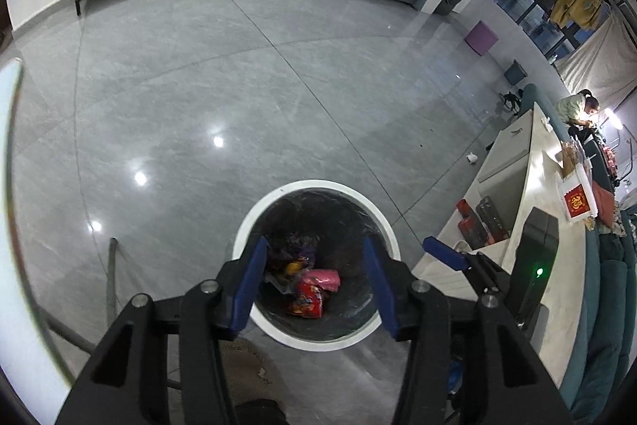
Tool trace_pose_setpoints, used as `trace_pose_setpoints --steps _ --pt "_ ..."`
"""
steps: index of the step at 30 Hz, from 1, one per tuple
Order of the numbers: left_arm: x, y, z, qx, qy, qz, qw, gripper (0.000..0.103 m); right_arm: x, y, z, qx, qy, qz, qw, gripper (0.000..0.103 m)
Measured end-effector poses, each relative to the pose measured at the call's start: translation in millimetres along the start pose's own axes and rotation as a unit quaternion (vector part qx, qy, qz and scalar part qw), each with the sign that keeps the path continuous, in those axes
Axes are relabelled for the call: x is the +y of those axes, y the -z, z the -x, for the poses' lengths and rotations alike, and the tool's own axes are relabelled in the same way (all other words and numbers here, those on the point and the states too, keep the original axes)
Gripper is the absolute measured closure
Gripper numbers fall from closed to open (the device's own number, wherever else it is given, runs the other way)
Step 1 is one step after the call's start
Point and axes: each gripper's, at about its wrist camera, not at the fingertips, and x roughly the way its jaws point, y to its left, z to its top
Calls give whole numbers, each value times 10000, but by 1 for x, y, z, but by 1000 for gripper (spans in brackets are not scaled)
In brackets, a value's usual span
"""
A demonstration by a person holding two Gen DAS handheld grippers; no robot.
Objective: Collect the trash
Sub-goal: 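Open both tools to drop the items into the bin, then move both open tools back over the remaining trash on the table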
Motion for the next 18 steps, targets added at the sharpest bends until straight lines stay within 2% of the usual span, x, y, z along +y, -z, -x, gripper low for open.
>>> trace_pose_setpoints --steps 5,10,16,18 --pt "7 11 44 -465 -331 -31 9984 54 12 -4 18 -223 -42 64 9997 28" --pt "22 29 103 -1070 -834 52 9907 54 41 -13 55 -599 -189 240 9977 25" --pt "41 60 176 -1837 -1497 142 9714 54 85 -15 103 -1051 -412 578 9919 19" --pt "47 72 200 -2090 -1662 187 9635 50 100 -15 118 -1198 -479 688 9892 14"
